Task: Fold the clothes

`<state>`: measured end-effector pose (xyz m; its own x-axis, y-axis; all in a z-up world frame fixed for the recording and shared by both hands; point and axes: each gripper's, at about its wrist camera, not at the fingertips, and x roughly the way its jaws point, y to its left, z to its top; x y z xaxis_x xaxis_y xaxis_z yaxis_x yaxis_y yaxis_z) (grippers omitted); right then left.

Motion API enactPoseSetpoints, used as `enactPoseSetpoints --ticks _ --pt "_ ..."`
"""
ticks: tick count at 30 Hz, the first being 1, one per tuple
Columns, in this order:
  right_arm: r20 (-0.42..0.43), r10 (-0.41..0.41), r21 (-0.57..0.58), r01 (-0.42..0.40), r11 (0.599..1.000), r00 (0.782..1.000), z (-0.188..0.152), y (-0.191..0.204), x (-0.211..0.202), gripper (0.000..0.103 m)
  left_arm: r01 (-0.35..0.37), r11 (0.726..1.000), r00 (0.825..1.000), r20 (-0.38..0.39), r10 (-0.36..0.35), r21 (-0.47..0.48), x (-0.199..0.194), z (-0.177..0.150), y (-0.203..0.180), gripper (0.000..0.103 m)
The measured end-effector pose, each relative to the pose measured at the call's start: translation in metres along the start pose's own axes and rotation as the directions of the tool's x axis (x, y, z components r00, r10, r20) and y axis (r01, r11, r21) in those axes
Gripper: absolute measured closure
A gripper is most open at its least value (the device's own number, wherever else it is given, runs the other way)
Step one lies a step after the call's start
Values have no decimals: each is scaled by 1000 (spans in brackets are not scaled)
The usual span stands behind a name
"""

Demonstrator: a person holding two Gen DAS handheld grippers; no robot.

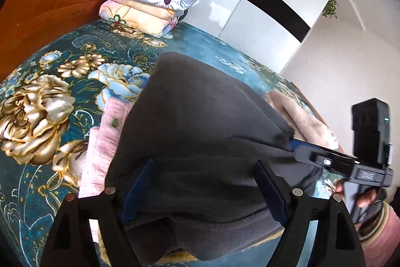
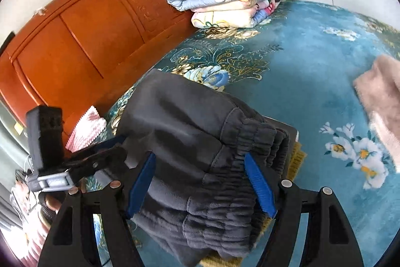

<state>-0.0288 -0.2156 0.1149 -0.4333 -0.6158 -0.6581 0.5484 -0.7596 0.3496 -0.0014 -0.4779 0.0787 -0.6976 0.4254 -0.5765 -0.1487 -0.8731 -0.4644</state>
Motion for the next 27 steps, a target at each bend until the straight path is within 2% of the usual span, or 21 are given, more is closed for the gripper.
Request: enactPoseSetpoints --ticks 3,5,8,11,14,18,19,21,22,23,27 --pt "97 2 -34 1 999 995 -16 7 -38 29 -10 999 998 57 13 -44 -16 -6 2 18" --pt "175 3 -59 8 998 985 -32 9 -64 27 -52 998 992 116 57 -39 -32 -16 -6 18" --pt "227 -35 -55 49 997 973 -57 3 -78 27 -152 988 967 207 148 7 -47 -41 -28 18" --pt "218 -56 -50 69 996 974 -80 -5 -69 27 -243 970 935 268 231 13 -52 -76 -49 13" --pt "202 -79 -48 91 995 976 -102 -12 -57 27 -302 953 914 277 295 -19 -43 -110 -62 9" --pt "153 -108 -24 113 993 982 -118 -25 -39 27 -346 933 907 218 361 -102 -14 -134 -69 0" --pt "149 -113 -17 117 993 982 -120 -28 -35 27 -371 922 898 210 386 -108 -6 -138 -71 0" --pt "150 -129 -28 135 991 980 -124 -30 -31 25 -435 892 870 199 451 -122 8 -142 -77 0" --pt "151 -137 -34 144 989 979 -126 -31 -29 17 -463 876 853 201 482 -137 12 -143 -80 0" --pt "153 -145 -50 154 987 977 -129 -32 -26 12 -475 867 842 208 498 -154 15 -144 -81 0" --pt "168 -162 -75 176 982 972 -136 -35 -15 12 -494 843 808 245 535 -214 17 -150 -85 0"
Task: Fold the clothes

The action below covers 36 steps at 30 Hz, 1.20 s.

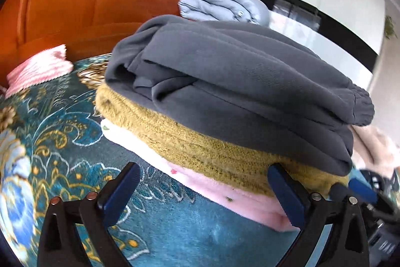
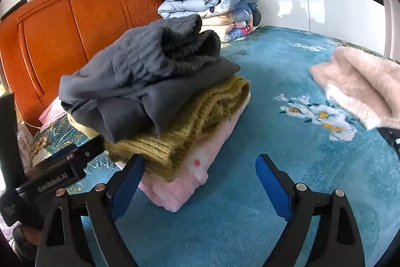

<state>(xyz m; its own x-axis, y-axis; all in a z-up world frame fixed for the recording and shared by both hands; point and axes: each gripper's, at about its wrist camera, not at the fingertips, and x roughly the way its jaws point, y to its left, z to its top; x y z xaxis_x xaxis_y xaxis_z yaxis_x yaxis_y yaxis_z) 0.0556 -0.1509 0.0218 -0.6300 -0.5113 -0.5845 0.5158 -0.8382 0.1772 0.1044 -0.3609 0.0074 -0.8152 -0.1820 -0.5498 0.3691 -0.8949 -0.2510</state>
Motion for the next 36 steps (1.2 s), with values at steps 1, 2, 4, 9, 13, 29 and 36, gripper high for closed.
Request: enactPoseSetpoints --ticks 1,2,4,9,13,29,36 --pt "5 -1 3 1 1000 1000 -2 -1 2 7 -12 1000 1000 11 12 -2 -1 -2 -1 0" --pt "10 -2 5 2 1000 1000 -4 -2 5 1 -24 1000 999 23 24 -3 -2 -4 -1 0" --pt "33 -12 7 12 1000 999 -6 -3 7 0 -49 999 998 42 49 5 -4 -8 -4 0" --pt "35 0 -11 1 1000 999 -9 0 13 0 -129 992 991 18 129 0 -7 -16 -11 0" --pt "30 14 -2 -14 1000 999 -12 -3 17 0 -225 973 973 -52 227 43 6 -25 -25 0" --pt "16 13 27 -13 1000 1000 -19 -7 17 0 -340 938 937 -61 344 66 10 -29 -27 0" --pt "16 -3 1 3 1000 1000 -19 -4 16 0 -328 944 943 -57 329 25 8 -27 -22 0"
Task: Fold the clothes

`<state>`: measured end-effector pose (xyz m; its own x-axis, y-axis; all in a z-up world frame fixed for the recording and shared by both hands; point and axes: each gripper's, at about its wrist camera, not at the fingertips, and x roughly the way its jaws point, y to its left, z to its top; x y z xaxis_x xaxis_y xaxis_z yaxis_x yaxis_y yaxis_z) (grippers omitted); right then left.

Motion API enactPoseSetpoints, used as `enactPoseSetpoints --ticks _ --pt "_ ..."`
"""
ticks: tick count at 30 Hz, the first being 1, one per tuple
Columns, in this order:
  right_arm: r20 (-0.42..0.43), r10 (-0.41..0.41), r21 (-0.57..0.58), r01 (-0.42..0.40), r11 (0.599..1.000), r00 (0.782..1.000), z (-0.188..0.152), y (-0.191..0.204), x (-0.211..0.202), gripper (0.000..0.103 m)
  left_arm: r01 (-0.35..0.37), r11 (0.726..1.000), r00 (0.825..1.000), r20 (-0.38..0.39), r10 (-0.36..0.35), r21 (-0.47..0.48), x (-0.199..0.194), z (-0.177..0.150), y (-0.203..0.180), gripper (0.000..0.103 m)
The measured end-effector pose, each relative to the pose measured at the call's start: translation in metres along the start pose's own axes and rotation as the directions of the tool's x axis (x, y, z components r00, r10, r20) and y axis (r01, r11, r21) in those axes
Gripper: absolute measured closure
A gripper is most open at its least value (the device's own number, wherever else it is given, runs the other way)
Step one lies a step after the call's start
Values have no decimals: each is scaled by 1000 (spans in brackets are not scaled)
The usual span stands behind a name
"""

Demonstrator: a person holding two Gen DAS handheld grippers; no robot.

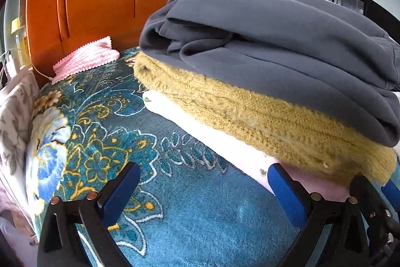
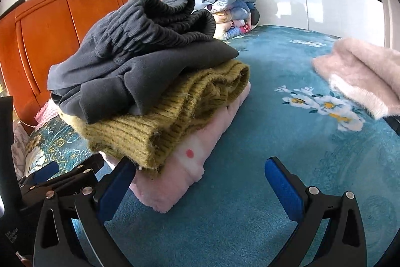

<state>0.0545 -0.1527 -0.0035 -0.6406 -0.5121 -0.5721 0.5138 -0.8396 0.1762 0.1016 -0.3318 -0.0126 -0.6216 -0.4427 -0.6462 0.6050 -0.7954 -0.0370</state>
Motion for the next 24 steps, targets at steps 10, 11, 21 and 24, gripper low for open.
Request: enactPoseSetpoints --ticks 10,11,21,24 --pt "-5 -6 -17 6 1000 1000 1 3 5 0 2 1000 1000 10 -2 15 -2 0 -4 0" --pt "-7 -7 -16 6 1000 1000 1 2 5 0 3 1000 1000 8 -3 16 -1 0 -5 0" --pt "-9 -8 -15 8 1000 1000 1 2 5 0 4 1000 1000 2 -4 17 0 -1 -5 0" --pt "-10 -8 -15 8 1000 1000 1 2 5 0 -4 1000 1000 5 4 17 0 -1 -5 0"
